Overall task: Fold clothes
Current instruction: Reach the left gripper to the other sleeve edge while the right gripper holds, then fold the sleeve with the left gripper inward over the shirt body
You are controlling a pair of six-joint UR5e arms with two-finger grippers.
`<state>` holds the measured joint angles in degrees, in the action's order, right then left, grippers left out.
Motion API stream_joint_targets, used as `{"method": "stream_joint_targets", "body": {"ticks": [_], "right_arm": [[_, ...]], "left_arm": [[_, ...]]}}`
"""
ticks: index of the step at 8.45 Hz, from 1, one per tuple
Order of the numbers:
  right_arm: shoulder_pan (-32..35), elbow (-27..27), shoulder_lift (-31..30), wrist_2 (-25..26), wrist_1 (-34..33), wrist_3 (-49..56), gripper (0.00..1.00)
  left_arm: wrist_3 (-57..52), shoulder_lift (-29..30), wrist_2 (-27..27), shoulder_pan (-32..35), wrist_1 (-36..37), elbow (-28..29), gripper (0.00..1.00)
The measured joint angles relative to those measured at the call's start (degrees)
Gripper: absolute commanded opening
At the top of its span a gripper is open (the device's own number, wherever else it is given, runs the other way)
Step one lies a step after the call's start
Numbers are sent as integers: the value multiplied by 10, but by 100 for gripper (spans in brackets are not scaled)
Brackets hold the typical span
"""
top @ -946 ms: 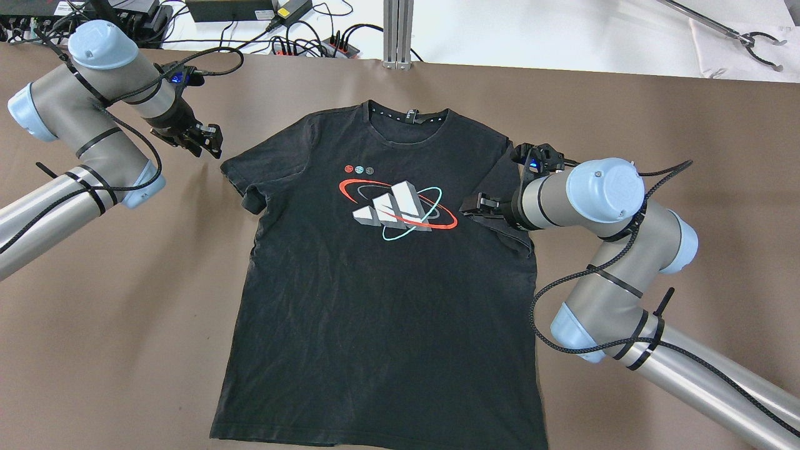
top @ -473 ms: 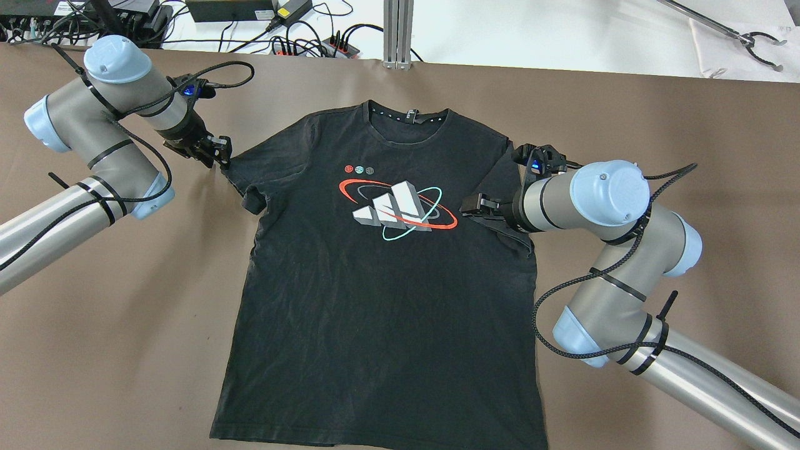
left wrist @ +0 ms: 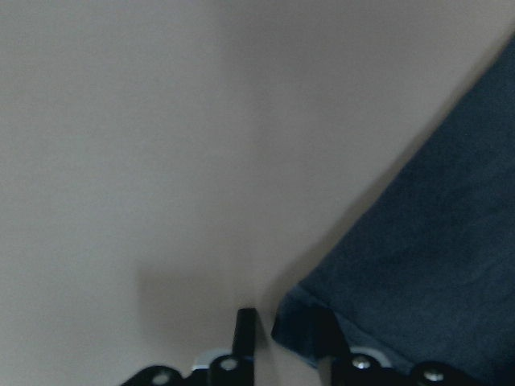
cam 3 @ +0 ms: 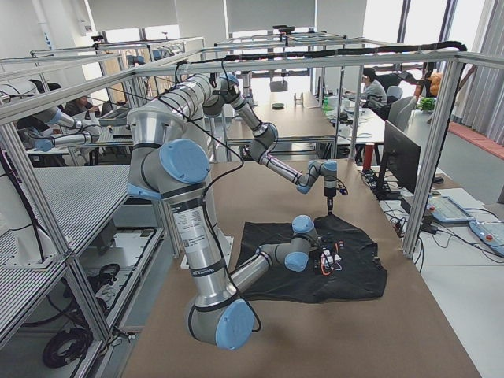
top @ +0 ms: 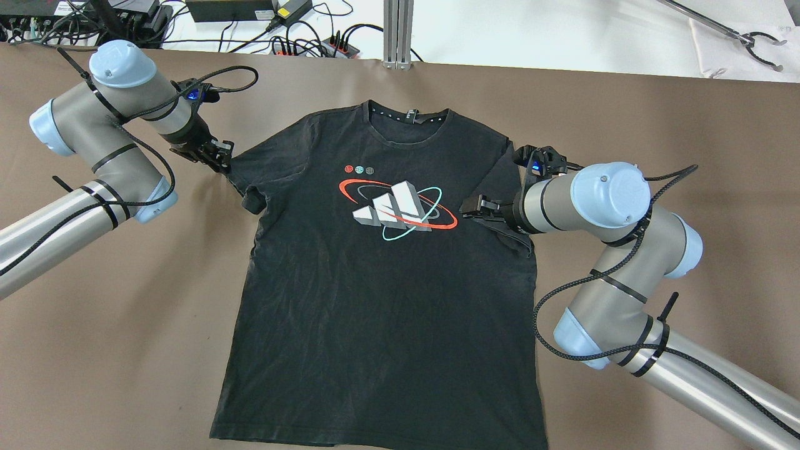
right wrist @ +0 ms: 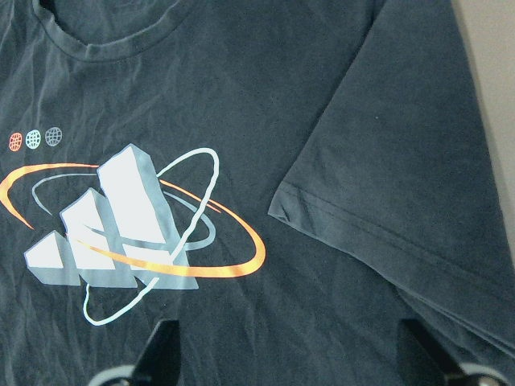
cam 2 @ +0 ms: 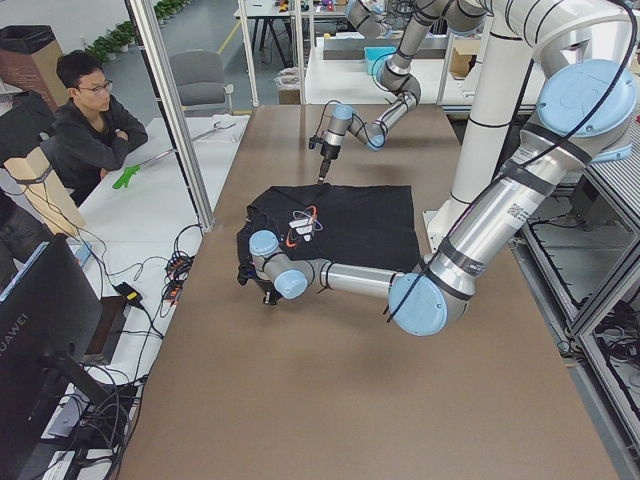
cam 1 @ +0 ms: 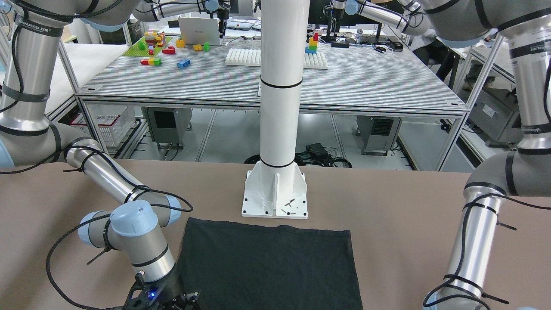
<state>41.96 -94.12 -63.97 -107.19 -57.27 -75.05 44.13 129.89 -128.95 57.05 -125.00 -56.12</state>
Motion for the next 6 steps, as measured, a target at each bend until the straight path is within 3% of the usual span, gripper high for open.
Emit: {"method": "stream_joint_targets", "body": {"ticks": [3, 6], "right_arm": [[-1, 0, -1, 1, 0, 0, 95], [-2, 1, -1, 1, 0, 0, 95]], "left_arm": [[29, 1, -9, 0, 4, -43, 0], [128, 21, -7, -13, 6, -83, 0]]}}
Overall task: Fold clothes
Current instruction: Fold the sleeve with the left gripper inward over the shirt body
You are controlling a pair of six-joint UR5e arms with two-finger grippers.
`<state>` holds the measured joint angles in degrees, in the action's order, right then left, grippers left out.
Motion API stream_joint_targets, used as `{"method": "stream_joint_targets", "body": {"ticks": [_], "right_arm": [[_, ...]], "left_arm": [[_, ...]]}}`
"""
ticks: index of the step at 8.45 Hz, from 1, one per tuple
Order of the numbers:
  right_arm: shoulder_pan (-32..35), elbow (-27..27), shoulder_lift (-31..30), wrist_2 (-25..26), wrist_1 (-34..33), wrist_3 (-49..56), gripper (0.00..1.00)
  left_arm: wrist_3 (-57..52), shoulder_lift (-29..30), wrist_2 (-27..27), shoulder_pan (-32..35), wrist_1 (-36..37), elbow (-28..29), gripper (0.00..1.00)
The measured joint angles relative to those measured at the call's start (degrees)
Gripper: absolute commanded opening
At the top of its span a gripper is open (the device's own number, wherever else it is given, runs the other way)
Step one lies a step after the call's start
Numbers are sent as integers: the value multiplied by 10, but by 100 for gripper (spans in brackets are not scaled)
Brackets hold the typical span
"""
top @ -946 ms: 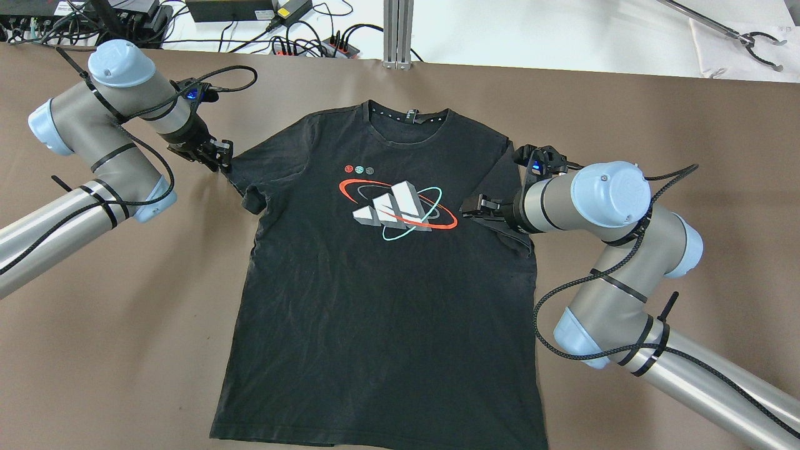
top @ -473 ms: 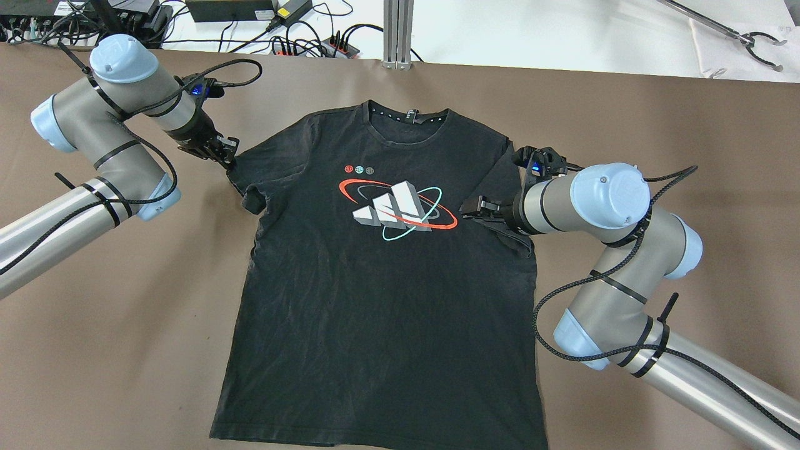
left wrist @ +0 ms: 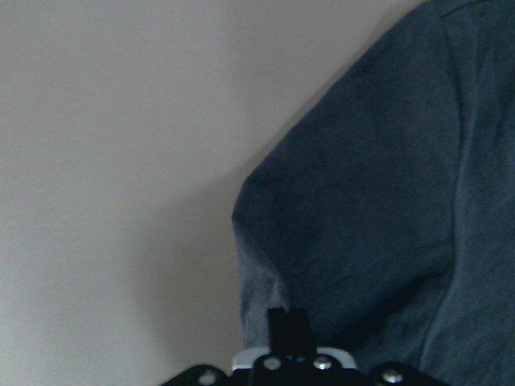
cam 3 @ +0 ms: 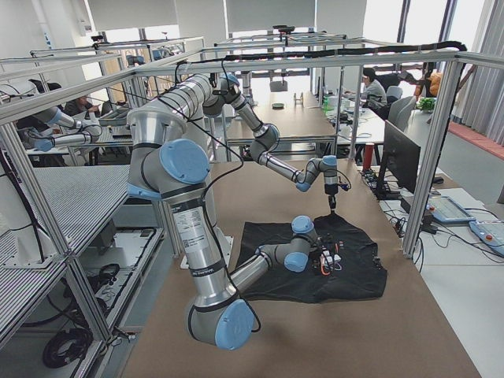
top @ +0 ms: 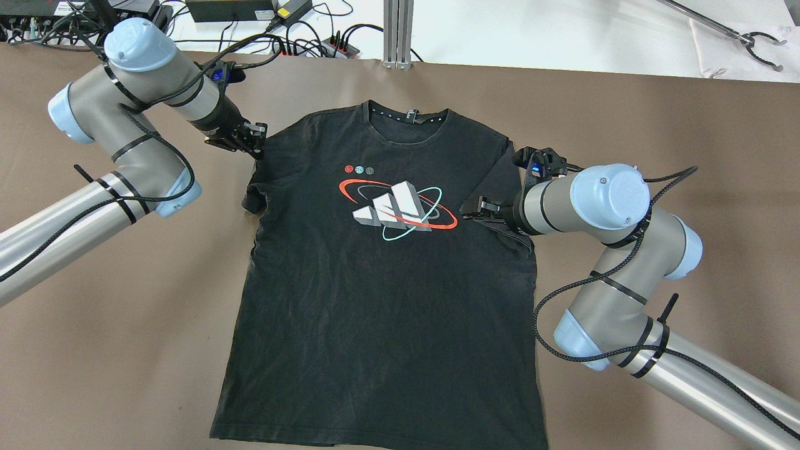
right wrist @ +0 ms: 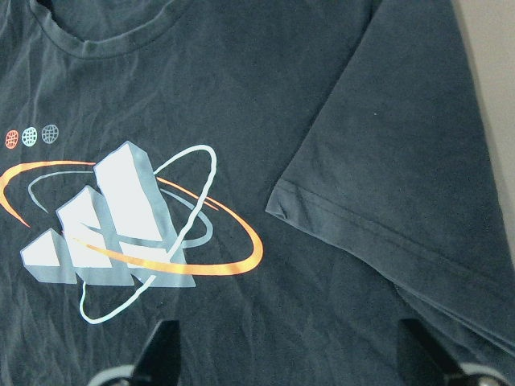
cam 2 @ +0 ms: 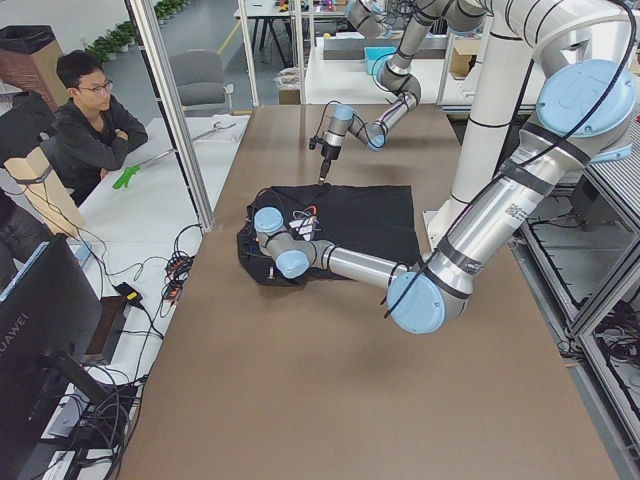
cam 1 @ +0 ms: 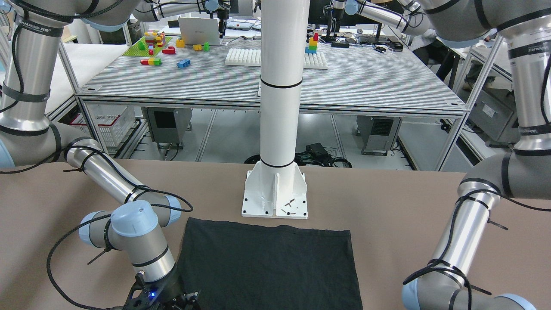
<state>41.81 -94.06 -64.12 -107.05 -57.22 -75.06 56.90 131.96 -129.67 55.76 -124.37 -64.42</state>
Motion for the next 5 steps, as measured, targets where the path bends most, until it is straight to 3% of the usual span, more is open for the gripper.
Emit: {"method": "stream_joint_targets", "body": {"ticks": [5], "right_arm": [[0, 0, -5, 0, 0, 0, 95]], "left_arm": [[119, 91, 47, -50, 59, -3, 0]]}}
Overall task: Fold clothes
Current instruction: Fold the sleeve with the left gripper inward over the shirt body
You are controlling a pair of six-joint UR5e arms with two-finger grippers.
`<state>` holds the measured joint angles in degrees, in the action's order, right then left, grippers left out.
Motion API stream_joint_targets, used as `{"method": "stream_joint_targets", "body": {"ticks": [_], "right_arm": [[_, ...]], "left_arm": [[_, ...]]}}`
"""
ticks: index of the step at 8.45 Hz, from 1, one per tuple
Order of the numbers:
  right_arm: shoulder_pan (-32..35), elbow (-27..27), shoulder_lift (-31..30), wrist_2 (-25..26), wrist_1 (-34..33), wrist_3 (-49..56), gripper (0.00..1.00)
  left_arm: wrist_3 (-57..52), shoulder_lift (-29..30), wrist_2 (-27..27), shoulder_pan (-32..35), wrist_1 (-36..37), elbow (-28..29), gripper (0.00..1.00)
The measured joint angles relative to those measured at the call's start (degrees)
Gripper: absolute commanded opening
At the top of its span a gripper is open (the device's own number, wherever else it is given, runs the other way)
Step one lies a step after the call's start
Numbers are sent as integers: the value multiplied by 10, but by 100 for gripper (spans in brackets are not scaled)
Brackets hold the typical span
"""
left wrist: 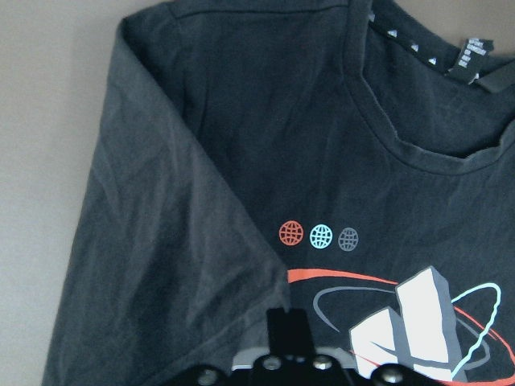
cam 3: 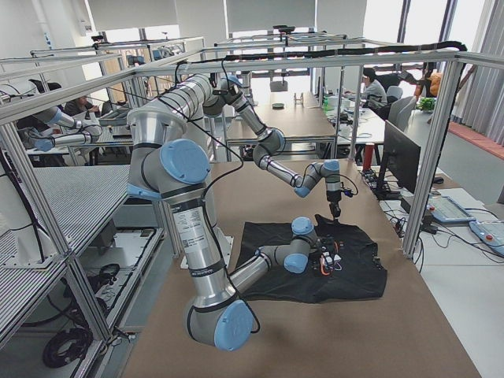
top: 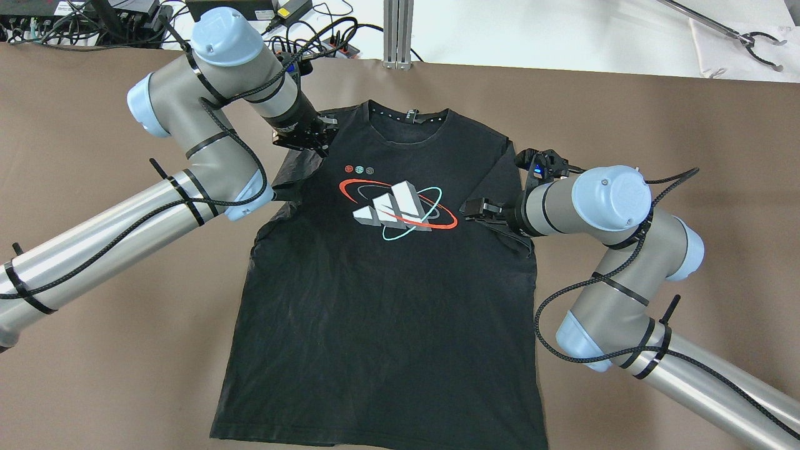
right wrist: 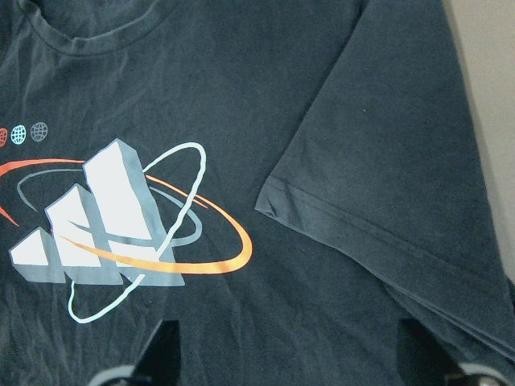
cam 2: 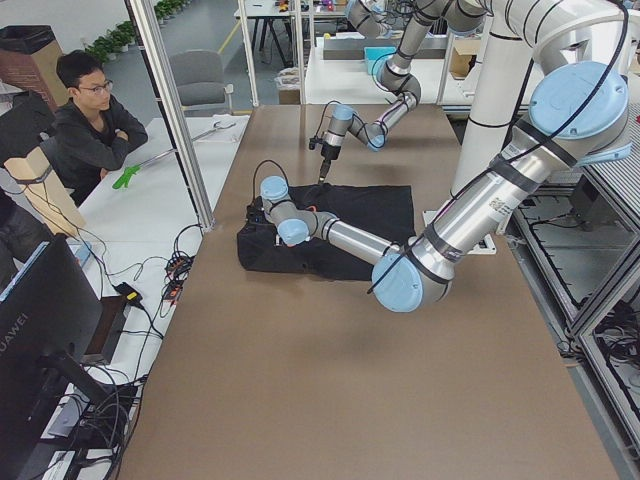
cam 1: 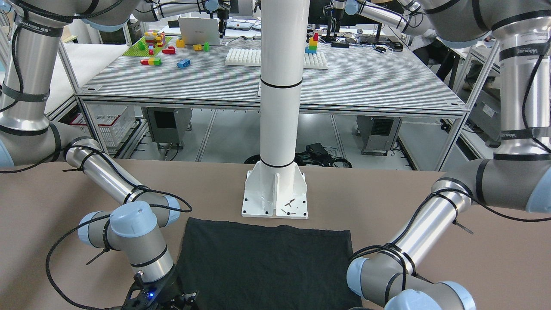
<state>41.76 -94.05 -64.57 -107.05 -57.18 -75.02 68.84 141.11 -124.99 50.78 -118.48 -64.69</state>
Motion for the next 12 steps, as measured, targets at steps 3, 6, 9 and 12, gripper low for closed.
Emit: {"method": "stream_joint_targets", "body": {"ticks": [3, 6, 9, 12], "right_arm": [[-1, 3, -5, 0, 0, 0, 95], [-1, 5, -6, 0, 1, 1, 95], [-1, 6, -6, 0, 1, 1, 95], [-1, 5, -8, 0, 1, 1, 95]], "left_arm": [[28, 9, 36, -30, 2, 0, 0], [41, 13, 60, -48, 1, 0, 0], [61, 21, 81, -61, 3, 3, 0], [75, 65, 97, -60, 5, 44, 0]]}}
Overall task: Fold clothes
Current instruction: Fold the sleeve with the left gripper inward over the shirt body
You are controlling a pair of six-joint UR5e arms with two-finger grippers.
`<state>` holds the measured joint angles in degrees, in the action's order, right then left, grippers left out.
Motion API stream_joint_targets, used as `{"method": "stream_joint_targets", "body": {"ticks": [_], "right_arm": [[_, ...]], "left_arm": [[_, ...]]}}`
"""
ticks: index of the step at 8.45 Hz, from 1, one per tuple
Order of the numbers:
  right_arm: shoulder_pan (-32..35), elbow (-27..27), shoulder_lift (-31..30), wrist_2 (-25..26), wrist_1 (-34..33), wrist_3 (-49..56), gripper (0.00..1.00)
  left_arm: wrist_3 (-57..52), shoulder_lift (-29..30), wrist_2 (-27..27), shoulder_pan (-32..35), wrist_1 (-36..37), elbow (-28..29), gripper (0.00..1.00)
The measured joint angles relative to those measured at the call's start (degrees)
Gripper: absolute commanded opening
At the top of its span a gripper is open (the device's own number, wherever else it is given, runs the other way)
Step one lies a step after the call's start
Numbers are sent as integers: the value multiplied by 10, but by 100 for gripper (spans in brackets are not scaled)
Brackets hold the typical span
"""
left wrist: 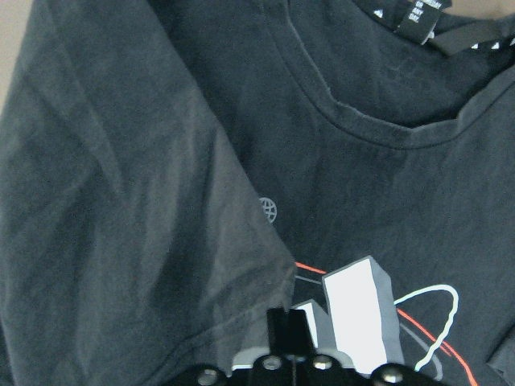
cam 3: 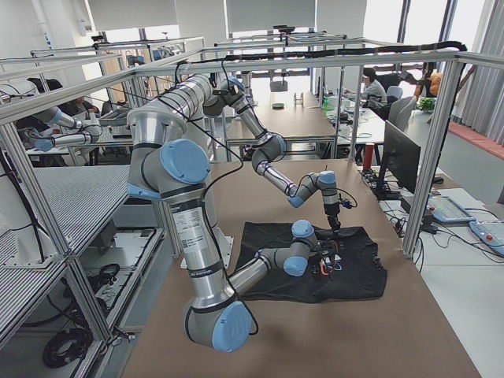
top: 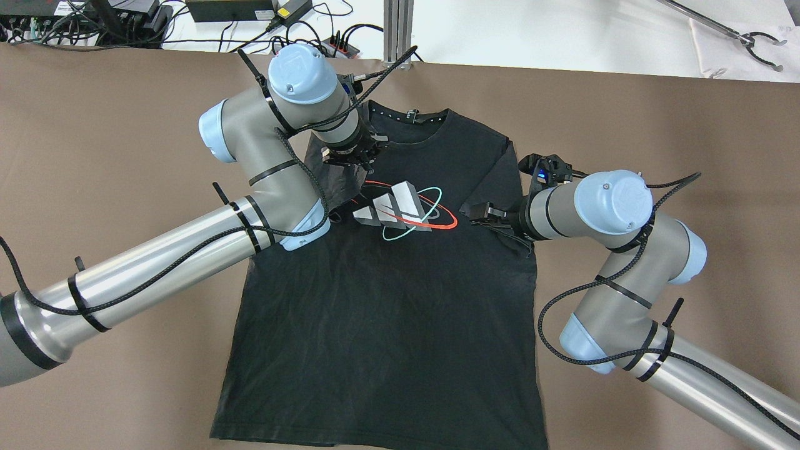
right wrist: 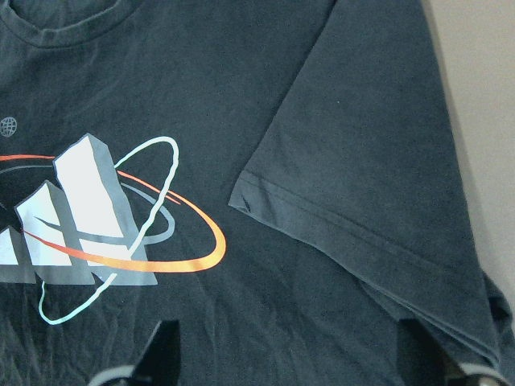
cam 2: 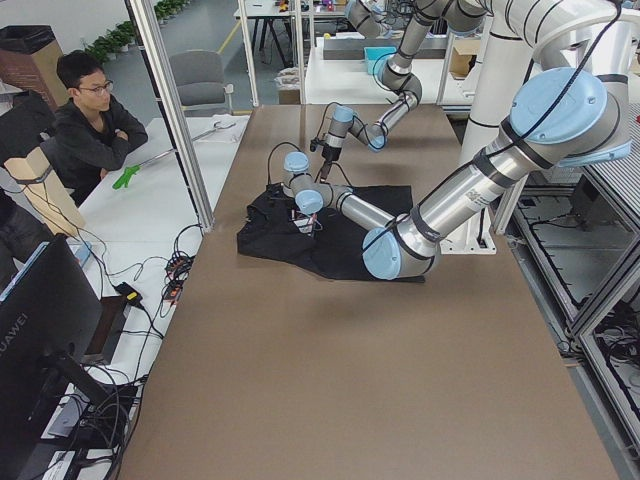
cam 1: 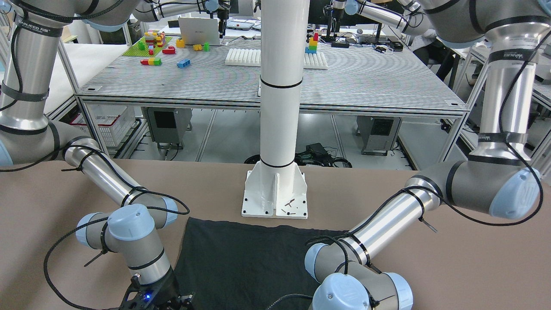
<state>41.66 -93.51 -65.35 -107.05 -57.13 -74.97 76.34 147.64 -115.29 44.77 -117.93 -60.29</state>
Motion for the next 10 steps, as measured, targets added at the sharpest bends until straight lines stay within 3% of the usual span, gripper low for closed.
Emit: {"method": "stream_joint_targets", "body": {"ticks": [7, 8, 9, 10], "right_arm": [[0, -2, -6, 0, 4, 0, 95], [-2, -3, -7, 0, 4, 0, 95], [-4, -3, -7, 0, 5, 0, 95], [-5, -4, -7, 0, 5, 0, 95]], "left_arm": [[25, 26, 79, 9, -4, 56, 2], [32, 26, 90, 11, -5, 62, 63], [37, 26, 96, 11, -6, 65, 94], [40, 26, 98, 12, -6, 64, 94]]}}
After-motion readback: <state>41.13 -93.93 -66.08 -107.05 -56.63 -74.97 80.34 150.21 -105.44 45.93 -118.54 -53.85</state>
